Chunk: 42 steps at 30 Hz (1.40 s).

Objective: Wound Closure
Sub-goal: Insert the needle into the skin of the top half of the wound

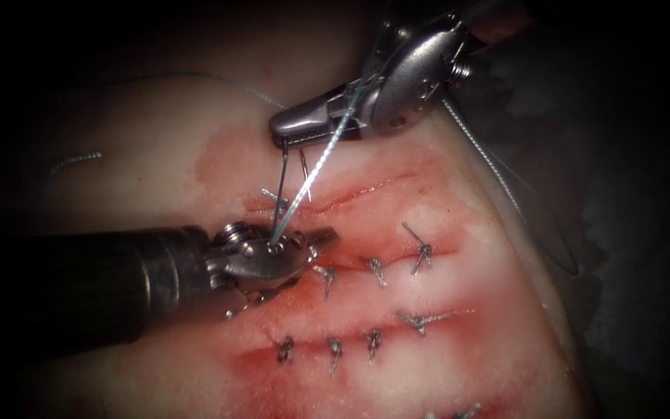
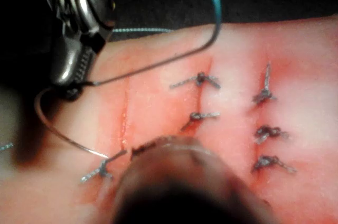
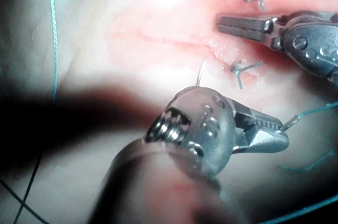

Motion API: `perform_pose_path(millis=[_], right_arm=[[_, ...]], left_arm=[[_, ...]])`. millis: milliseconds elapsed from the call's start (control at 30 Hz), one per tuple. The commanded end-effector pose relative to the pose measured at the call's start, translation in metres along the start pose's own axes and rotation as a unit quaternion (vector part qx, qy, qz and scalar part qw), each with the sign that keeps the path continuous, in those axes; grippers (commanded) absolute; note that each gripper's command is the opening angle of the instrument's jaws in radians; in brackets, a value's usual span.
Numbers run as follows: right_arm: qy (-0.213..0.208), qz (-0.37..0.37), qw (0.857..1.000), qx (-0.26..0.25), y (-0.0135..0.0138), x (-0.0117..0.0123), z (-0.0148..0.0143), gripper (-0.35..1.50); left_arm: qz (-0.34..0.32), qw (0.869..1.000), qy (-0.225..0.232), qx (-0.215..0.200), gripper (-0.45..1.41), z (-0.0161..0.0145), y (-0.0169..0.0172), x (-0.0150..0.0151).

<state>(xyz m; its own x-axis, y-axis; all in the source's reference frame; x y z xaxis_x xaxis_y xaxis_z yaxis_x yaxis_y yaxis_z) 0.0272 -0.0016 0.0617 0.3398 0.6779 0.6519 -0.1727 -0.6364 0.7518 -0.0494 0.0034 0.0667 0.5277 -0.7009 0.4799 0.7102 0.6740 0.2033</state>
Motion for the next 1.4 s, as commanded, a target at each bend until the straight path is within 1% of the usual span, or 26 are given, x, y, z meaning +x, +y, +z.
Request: perform_pose_path(millis=[33,267,533,700,1033,1400], right_arm=[[-0.002,-0.002,1.0,0.001,0.0002,0.0005,0.0009,-0.35],[-0.001,0.001,1.0,0.001,0.0002,0.0003,0.0009,-0.35],[0.001,-0.032,0.999,0.001,0.0003,-0.0002,0.001,-0.35],[0.0,-0.044,0.999,0.001,0.0002,-0.0004,0.001,-0.35],[0.0,-0.058,0.998,0.001,0.0001,-0.0008,0.0008,-0.35],[-0.002,-0.066,0.998,0.004,0.0013,-0.0013,0.001,-0.35]], left_arm=[[0.0,1.0,-0.002,0.0,-0.45,0.0008,0.0,-0.0006],[0.0,1.0,-0.001,0.0,-0.45,0.0007,0.0,-0.0006],[0.0,1.0,-0.002,-0.001,-0.45,0.0007,0.0,-0.0002],[0.006,1.0,0.013,-0.001,-0.45,0.0011,-0.0002,0.0006],[0.007,1.0,0.024,-0.002,-0.45,0.0012,-0.0002,0.001],[0.007,1.0,0.024,-0.002,-0.45,0.0013,-0.0001,0.001]])
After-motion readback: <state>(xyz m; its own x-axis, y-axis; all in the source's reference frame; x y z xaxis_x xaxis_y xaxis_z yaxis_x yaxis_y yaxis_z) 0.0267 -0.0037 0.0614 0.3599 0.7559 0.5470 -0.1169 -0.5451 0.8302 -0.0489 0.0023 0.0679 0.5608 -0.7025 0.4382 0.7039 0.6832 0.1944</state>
